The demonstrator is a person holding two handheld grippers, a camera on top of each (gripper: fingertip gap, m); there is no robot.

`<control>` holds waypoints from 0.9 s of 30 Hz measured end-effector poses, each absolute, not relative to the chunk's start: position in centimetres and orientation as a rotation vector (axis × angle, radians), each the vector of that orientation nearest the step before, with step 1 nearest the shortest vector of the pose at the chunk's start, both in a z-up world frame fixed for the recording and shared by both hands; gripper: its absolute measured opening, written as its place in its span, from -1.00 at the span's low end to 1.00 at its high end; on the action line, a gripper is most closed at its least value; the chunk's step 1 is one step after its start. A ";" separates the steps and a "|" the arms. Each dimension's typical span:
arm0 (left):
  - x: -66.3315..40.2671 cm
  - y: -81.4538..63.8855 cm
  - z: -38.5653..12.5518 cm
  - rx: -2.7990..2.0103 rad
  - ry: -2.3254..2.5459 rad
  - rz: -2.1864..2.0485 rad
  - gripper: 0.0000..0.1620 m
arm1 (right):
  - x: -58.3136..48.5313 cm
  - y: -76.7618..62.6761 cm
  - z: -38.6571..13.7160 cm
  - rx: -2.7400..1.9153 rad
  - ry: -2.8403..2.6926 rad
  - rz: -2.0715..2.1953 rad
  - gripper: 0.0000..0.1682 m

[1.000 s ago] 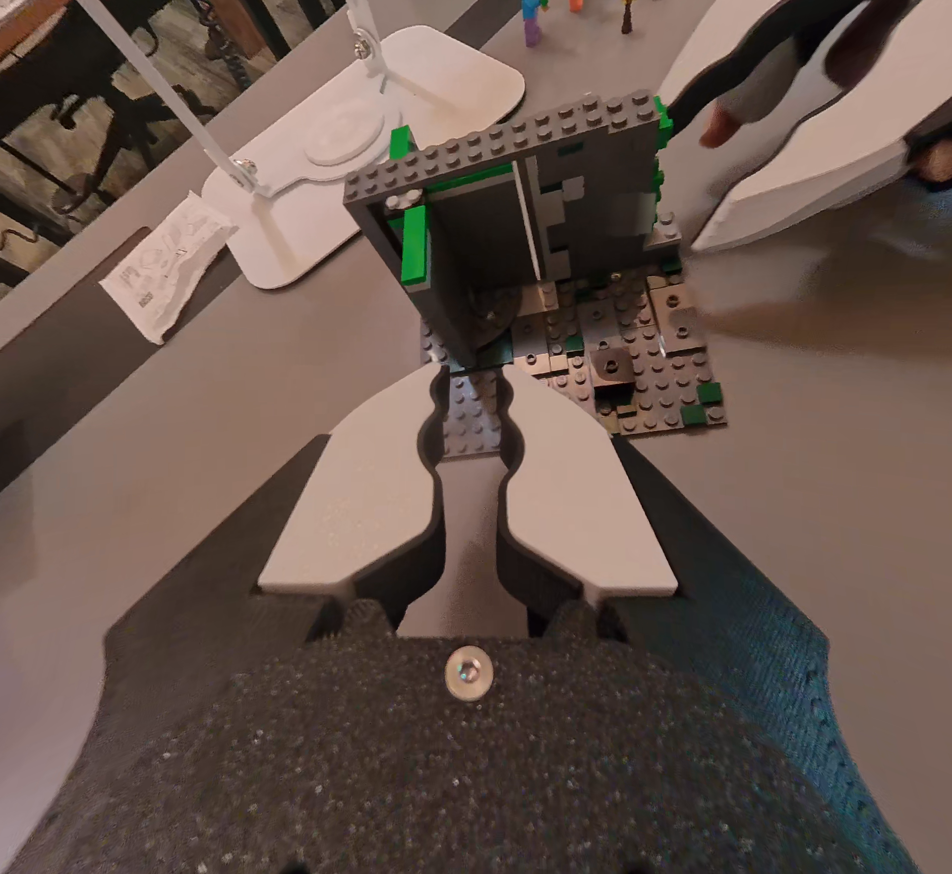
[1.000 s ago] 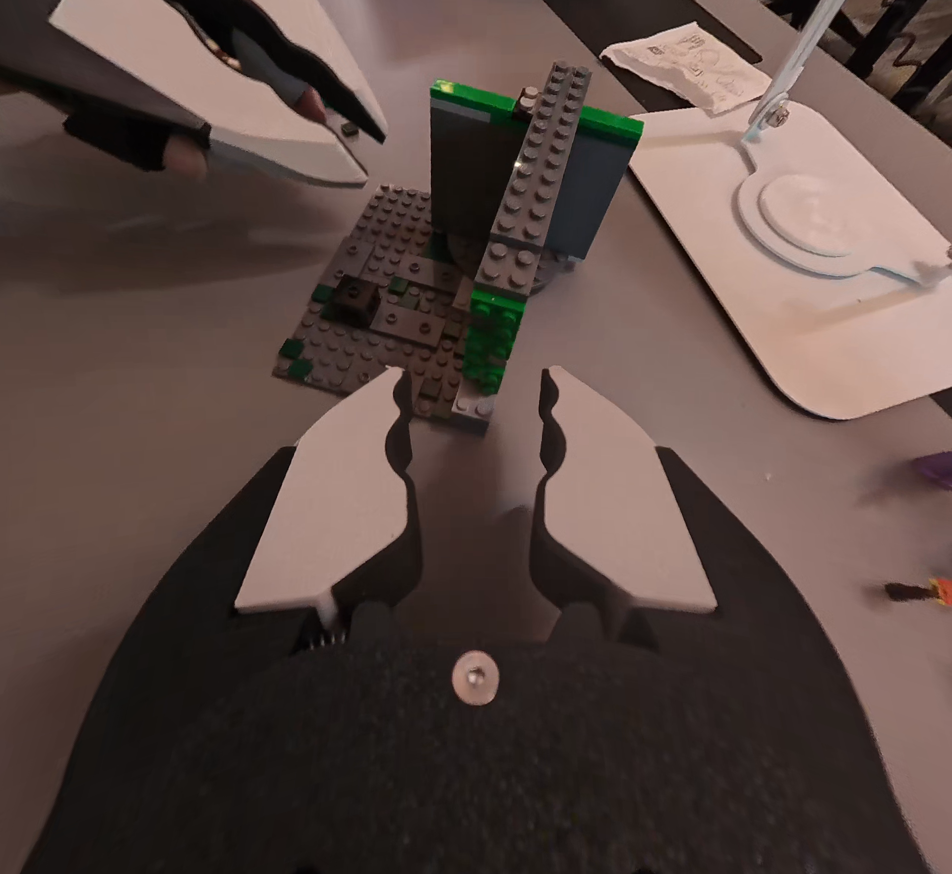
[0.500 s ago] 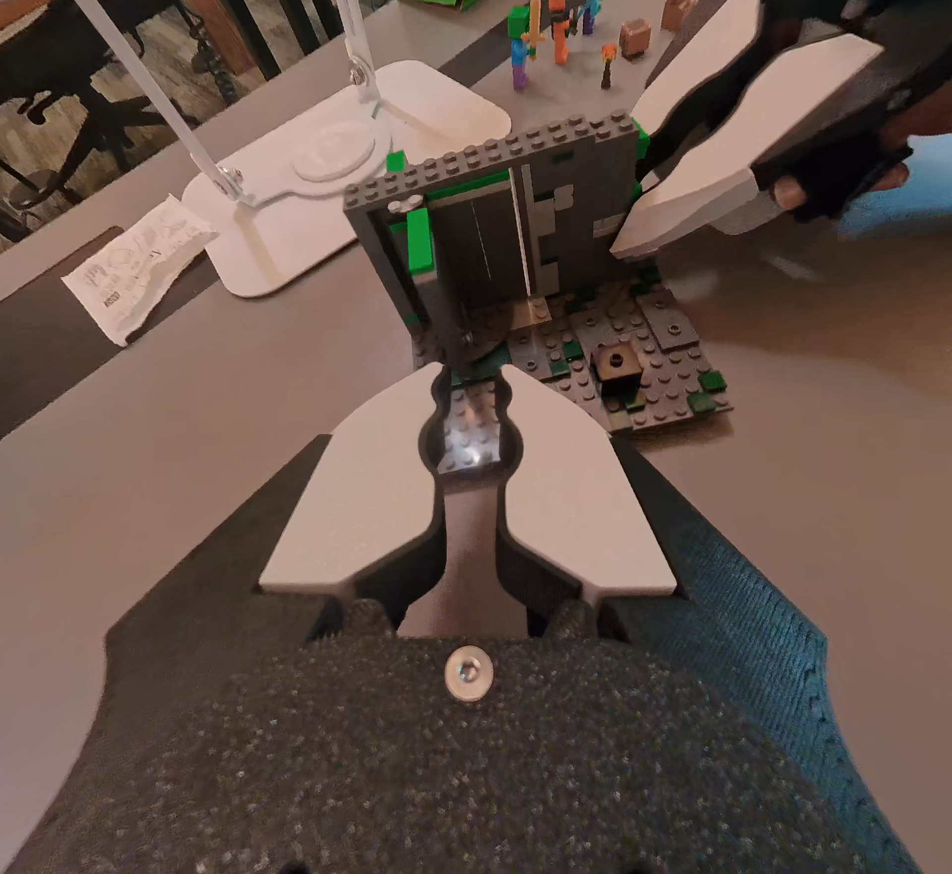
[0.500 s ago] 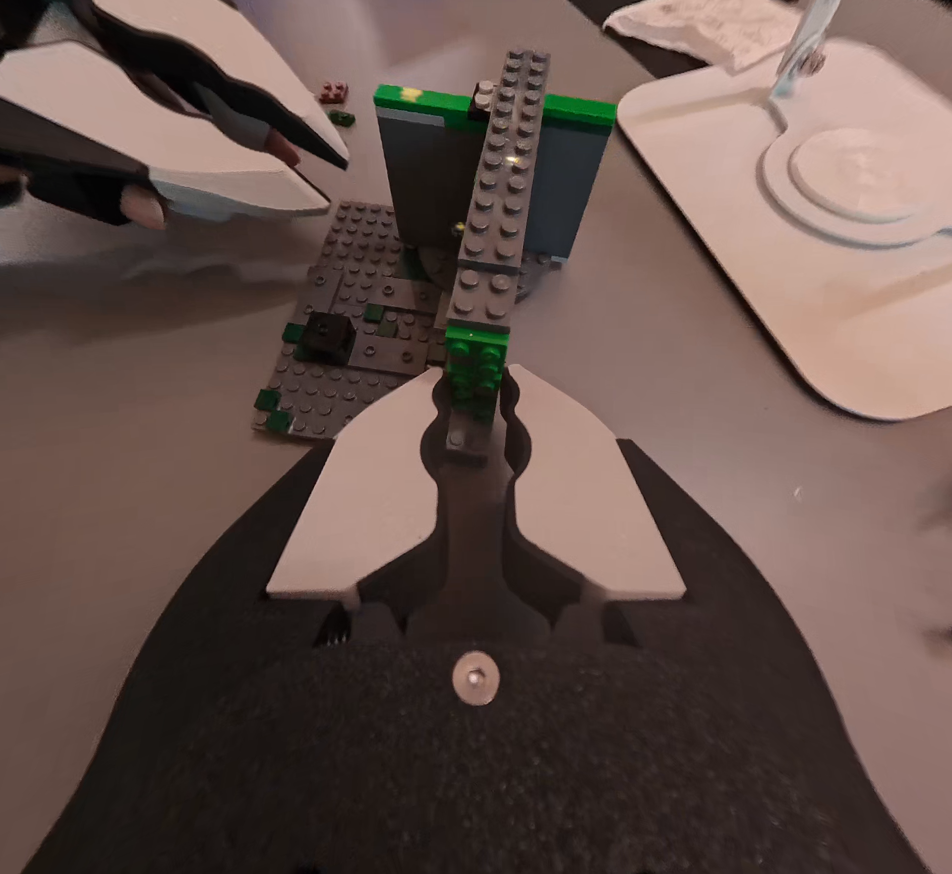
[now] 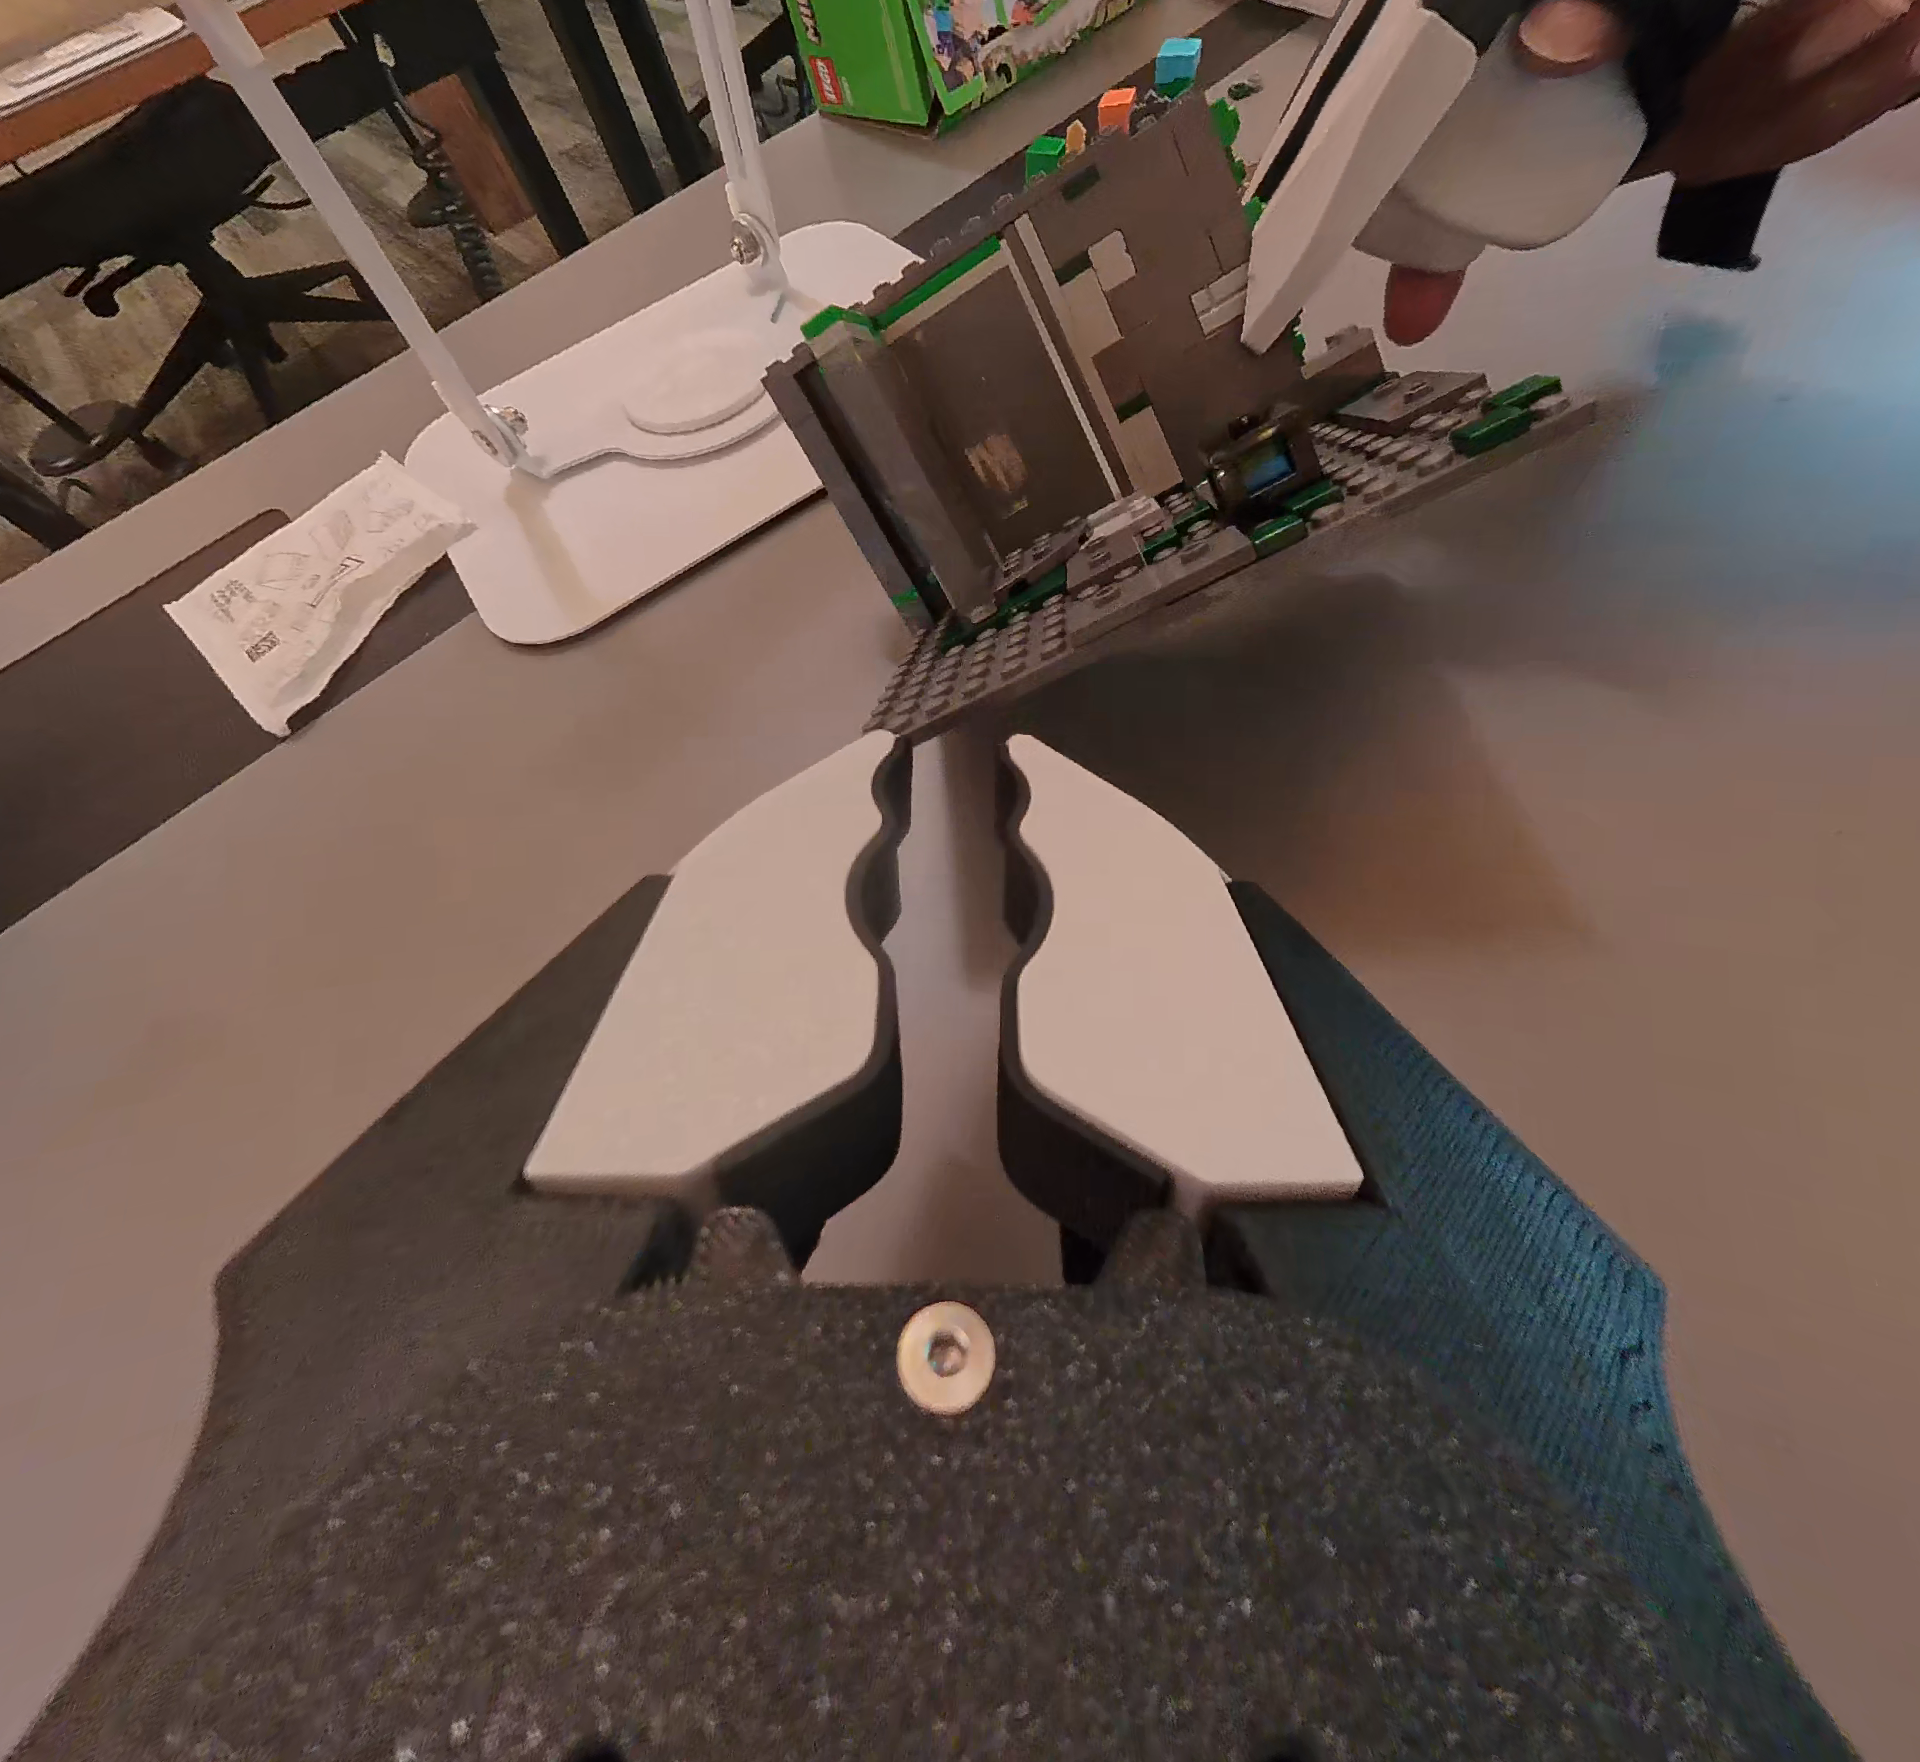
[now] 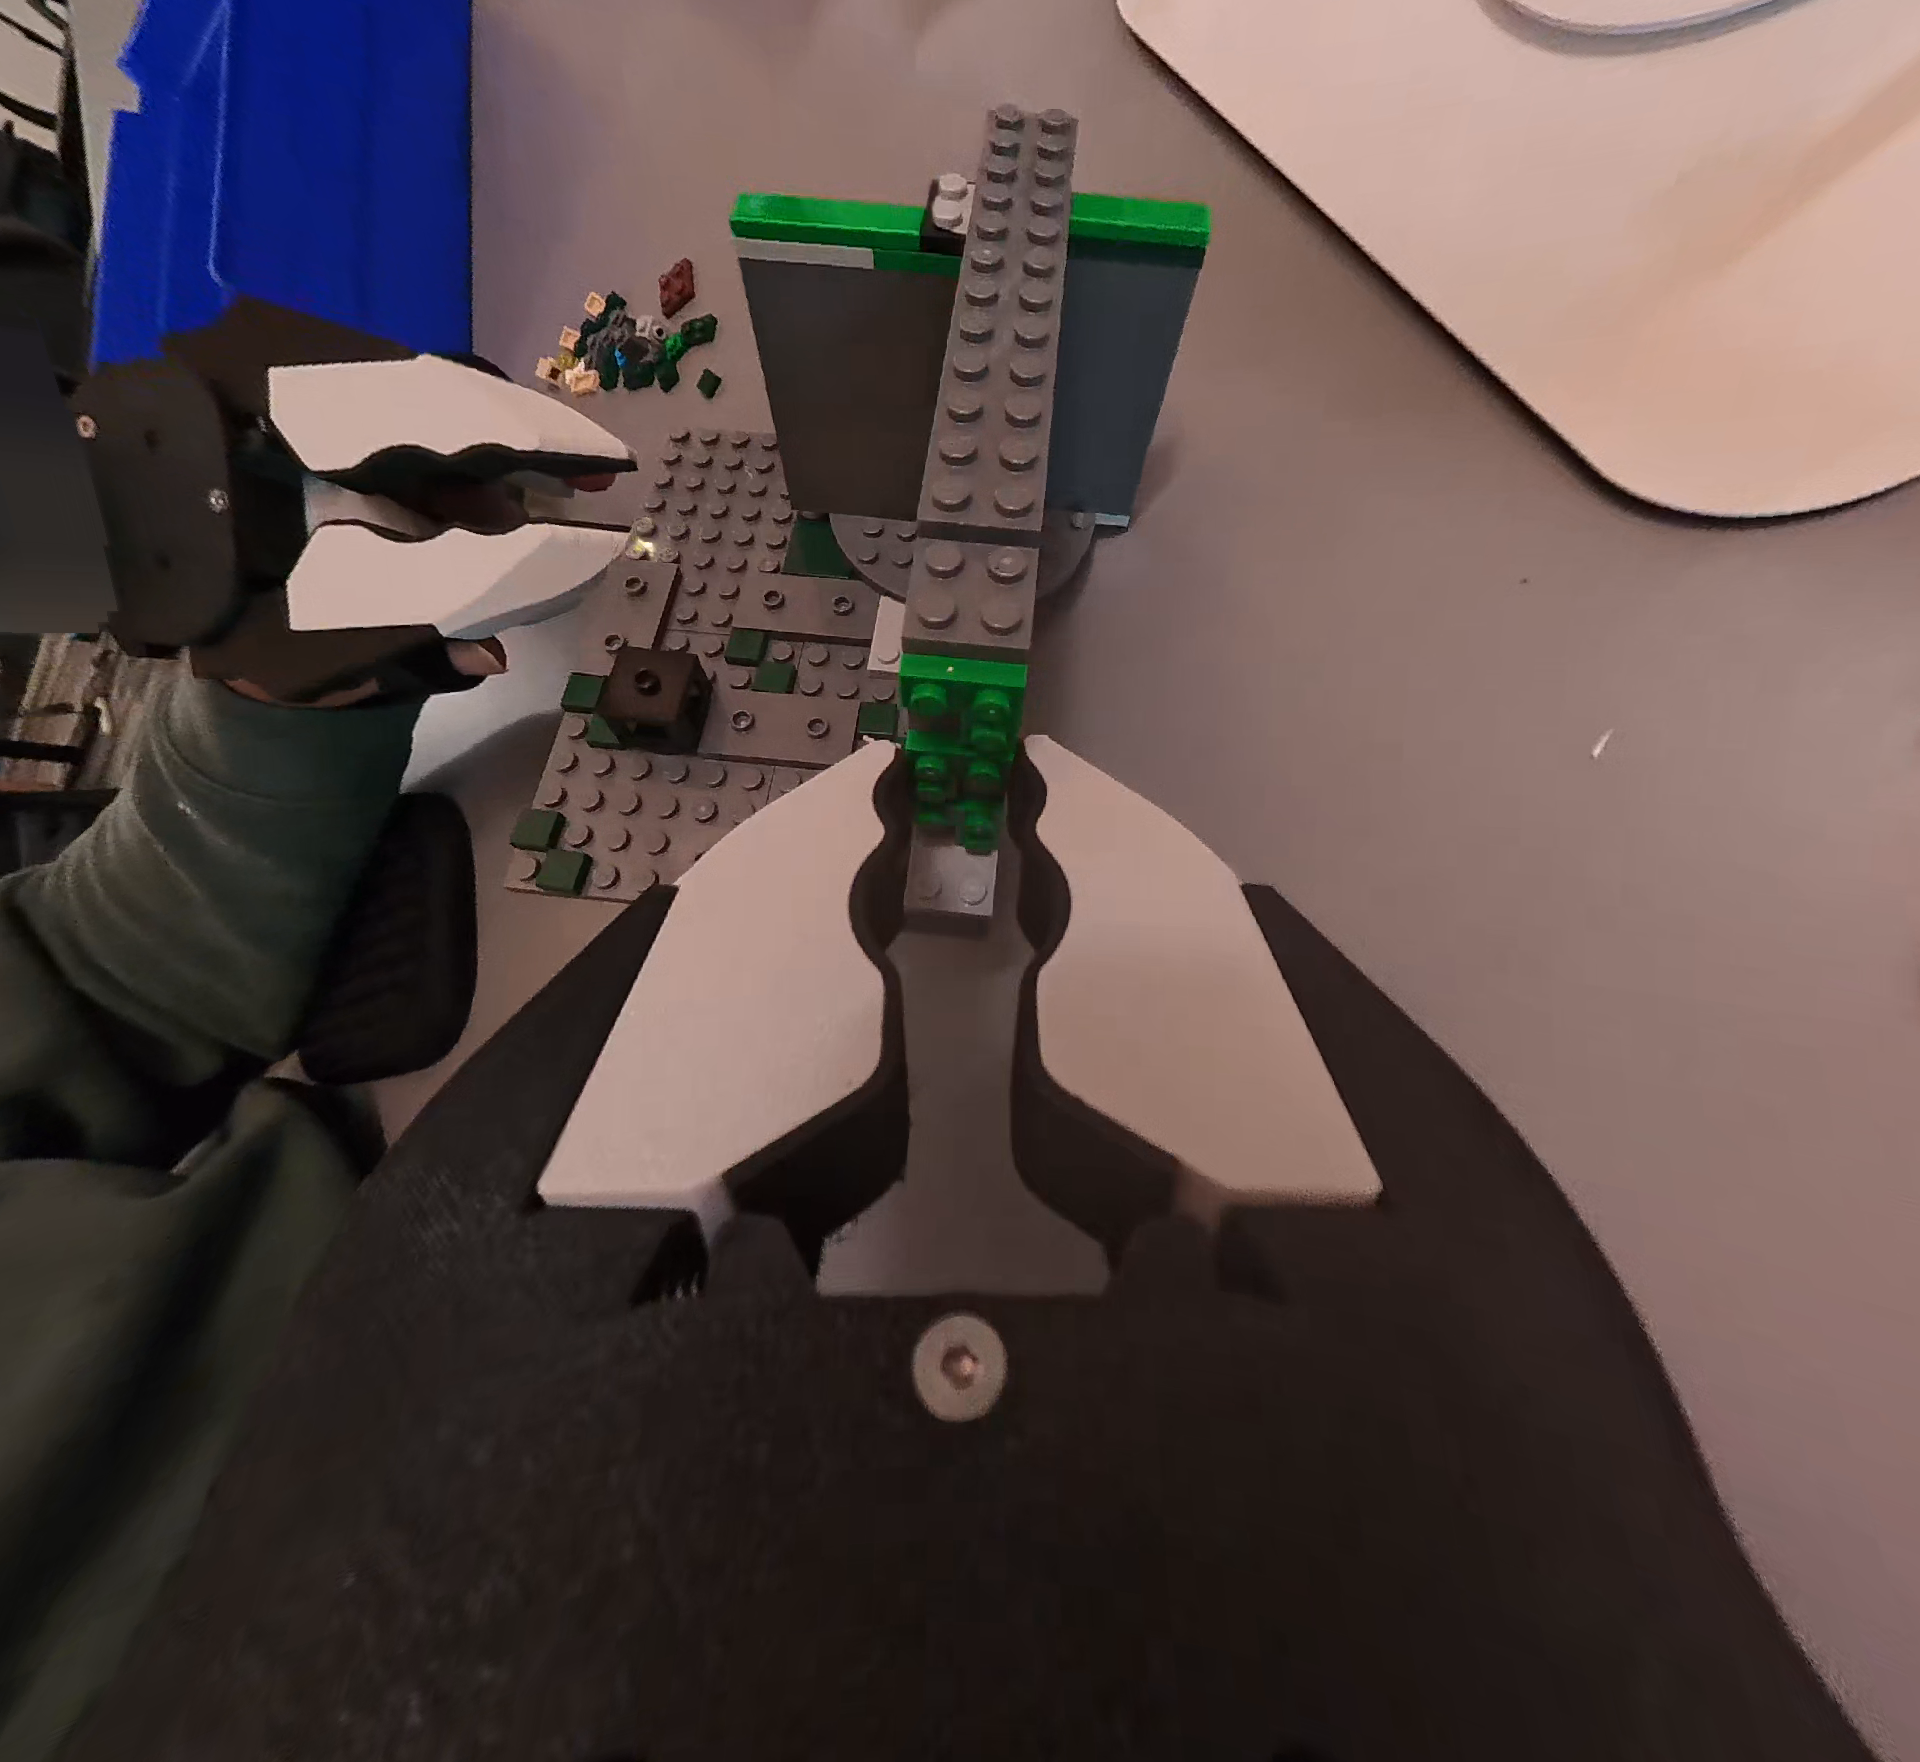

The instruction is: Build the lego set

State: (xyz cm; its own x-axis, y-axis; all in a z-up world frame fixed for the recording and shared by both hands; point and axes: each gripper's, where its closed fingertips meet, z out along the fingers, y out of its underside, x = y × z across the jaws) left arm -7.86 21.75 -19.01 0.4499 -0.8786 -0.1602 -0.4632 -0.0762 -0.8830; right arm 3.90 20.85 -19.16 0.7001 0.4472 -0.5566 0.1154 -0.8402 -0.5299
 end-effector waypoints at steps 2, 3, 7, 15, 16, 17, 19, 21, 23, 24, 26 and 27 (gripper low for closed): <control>-7.8 21.7 -19.0 -1.709 1.167 -0.526 -0.82 | 3.9 20.9 -19.1 -2.458 -0.418 0.964 -0.80; -7.8 21.7 -19.1 -1.710 1.168 -0.527 -0.82 | 3.9 20.9 -19.1 -2.461 -0.410 0.965 -0.80; -7.8 21.6 -19.1 -1.712 1.171 -0.527 -0.81 | 3.9 20.8 -19.2 -2.463 -0.403 0.968 -0.80; -7.7 21.4 -17.7 -1.668 1.137 -0.576 -0.83 | 4.6 20.1 -19.6 -2.344 -0.497 1.208 -0.80; -7.7 21.4 -17.5 -1.663 1.129 -0.584 -0.83 | 4.8 19.9 -19.7 -2.325 -0.515 1.232 -0.80; -7.7 21.4 -17.3 -1.659 1.124 -0.590 -0.83 | 4.9 19.8 -19.8 -2.308 -0.535 1.257 -0.80; -7.8 21.4 -17.1 -1.651 1.114 -0.602 -0.83 | 5.1 19.6 -19.9 -2.273 -0.576 1.288 -0.80; -7.8 21.4 -17.0 -1.649 1.108 -0.609 -0.83 | 5.3 19.4 -20.1 -2.245 -0.619 1.302 -0.80; -7.9 21.5 -17.0 -1.649 1.108 -0.608 -0.83 | 5.4 19.1 -20.2 -2.227 -0.656 1.314 -0.80; -7.9 21.5 -17.0 -1.651 1.110 -0.609 -0.83 | 5.4 19.0 -20.3 -2.221 -0.666 1.323 -0.80; -7.8 21.5 -17.1 -1.653 1.113 -0.610 -0.83 | 5.3 18.9 -20.4 -2.217 -0.670 1.347 -0.80; -7.8 21.5 -17.2 -1.654 1.115 -0.610 -0.83 | 5.3 18.9 -20.4 -2.216 -0.672 1.356 -0.79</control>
State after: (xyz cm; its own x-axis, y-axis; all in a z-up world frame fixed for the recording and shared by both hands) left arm -7.80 21.45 -17.21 0.4455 -0.8873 -0.1191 -0.3781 -0.0659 -0.9234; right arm 5.31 18.87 -20.40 0.3965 0.6156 -0.6811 0.1689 -0.7781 -0.6050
